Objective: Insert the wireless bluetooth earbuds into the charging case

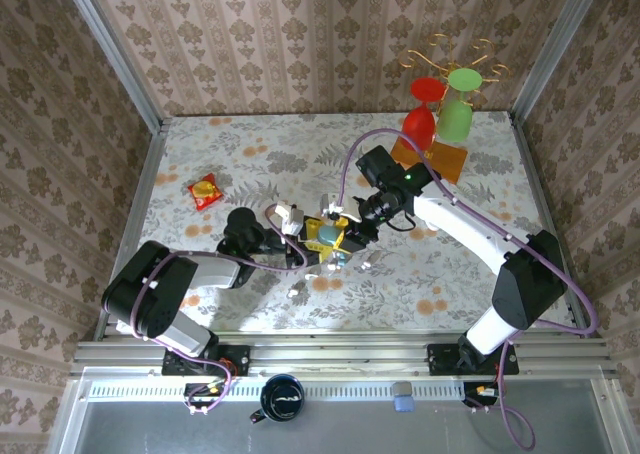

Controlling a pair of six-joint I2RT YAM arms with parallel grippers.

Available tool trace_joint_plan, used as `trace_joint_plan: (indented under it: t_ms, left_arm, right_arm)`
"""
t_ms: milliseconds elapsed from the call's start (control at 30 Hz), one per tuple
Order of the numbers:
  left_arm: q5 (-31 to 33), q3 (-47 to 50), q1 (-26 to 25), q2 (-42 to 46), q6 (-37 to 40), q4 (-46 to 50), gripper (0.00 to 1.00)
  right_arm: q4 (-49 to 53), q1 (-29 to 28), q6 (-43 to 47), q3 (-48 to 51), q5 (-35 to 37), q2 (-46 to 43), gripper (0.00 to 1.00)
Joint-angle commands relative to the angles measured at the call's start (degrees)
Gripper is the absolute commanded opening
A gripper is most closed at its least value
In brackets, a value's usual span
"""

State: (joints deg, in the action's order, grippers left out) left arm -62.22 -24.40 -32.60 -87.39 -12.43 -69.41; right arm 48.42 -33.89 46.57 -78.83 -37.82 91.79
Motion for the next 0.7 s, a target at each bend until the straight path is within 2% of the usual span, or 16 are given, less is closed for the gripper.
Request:
trace_joint_plan:
  t_ms: [0,100,233,667]
  left_arm:
    - [-1.54,-0.23,-0.62,1.99,2.07,-3.89,0.58]
    - [-1.63,-0.14,-0.56,1.99,1.80,-3.83,0.59]
    - [-1.76,-0.20,-0.62,1.98,1.19,-3.90,0.55]
    - [-0.89,0.43,-0.10,3.00,1.17,-3.86,0.57]
  right_arm:
    - [1.29,-0.04,0.86,-1.33,-0.94,1.34,0.16]
    - [0.45,-0.07,0.87,-0.60,-1.03,0.38,0.16]
    - [0.68,-0.04,0.89,-0.58,-0.77,0.07,0.16]
    - [2.15,0.10,1.93,-0.54,0.53,-0.24,0.15]
